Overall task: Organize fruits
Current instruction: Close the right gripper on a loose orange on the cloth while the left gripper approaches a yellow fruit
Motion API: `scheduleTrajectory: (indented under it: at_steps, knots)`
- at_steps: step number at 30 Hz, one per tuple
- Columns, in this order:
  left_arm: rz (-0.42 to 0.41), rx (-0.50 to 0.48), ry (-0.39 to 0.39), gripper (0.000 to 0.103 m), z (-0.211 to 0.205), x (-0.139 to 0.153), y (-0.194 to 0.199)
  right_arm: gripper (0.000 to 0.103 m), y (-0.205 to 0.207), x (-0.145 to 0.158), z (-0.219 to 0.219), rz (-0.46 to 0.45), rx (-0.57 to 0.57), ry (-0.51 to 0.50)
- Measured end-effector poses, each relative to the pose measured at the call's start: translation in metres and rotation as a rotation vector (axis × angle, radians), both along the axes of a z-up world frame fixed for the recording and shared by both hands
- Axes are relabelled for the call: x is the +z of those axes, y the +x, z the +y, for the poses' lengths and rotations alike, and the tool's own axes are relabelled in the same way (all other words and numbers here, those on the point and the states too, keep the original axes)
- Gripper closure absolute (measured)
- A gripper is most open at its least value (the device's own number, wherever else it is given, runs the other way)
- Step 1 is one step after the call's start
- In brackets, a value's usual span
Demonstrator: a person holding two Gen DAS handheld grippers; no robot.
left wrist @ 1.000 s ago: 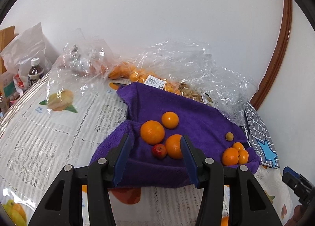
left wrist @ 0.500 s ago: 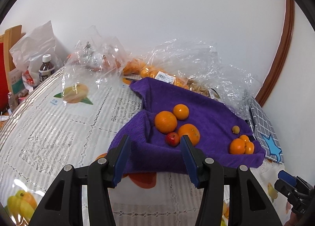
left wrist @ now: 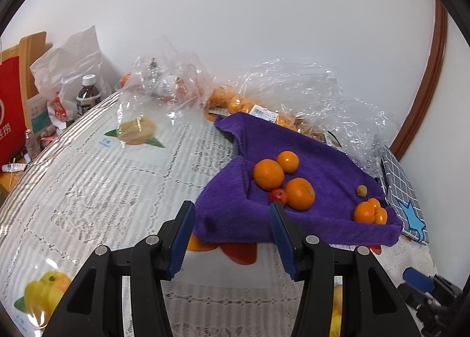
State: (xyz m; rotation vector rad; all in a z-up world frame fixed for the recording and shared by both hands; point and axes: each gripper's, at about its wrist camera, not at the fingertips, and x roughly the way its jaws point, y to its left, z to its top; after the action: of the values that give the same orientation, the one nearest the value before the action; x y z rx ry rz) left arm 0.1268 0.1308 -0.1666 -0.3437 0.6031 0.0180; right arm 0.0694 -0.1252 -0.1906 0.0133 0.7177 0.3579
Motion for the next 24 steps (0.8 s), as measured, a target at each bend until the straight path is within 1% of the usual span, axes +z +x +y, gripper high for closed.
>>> scheduleTrajectory:
  at_steps: [4,7,11,14,15,16,21,24]
  knots:
    - [0.0,0.004,-0.001,0.053,0.001,0.0,-0.002,0.055,0.0,-0.011,0.013,0.042,0.058,-0.002]
    - [0.004,-0.006,0.01,0.053,-0.002,-0.001,-0.002,0.055,0.003,-0.019,0.022,0.057,0.07,-0.022]
    - [0.013,-0.02,0.009,0.053,-0.003,-0.002,-0.001,0.055,0.009,-0.026,0.028,0.092,0.091,-0.006]
    - [0.019,-0.033,-0.001,0.053,-0.004,-0.003,0.001,0.055,0.016,-0.032,0.035,0.12,0.096,-0.032]
    - [0.019,-0.036,0.0,0.053,-0.004,-0.003,0.001,0.059,0.018,-0.034,0.037,0.13,0.095,-0.048]
    - [0.019,-0.043,-0.001,0.053,-0.005,-0.003,0.001,0.064,0.02,-0.036,0.039,0.132,0.094,-0.058]
    - [0.02,-0.085,0.008,0.053,-0.012,-0.003,0.001,0.064,0.016,-0.032,0.036,0.102,0.091,-0.057]
    - [0.031,-0.163,-0.025,0.053,-0.018,-0.005,0.002,0.064,0.015,-0.026,0.024,0.084,0.059,-0.058]
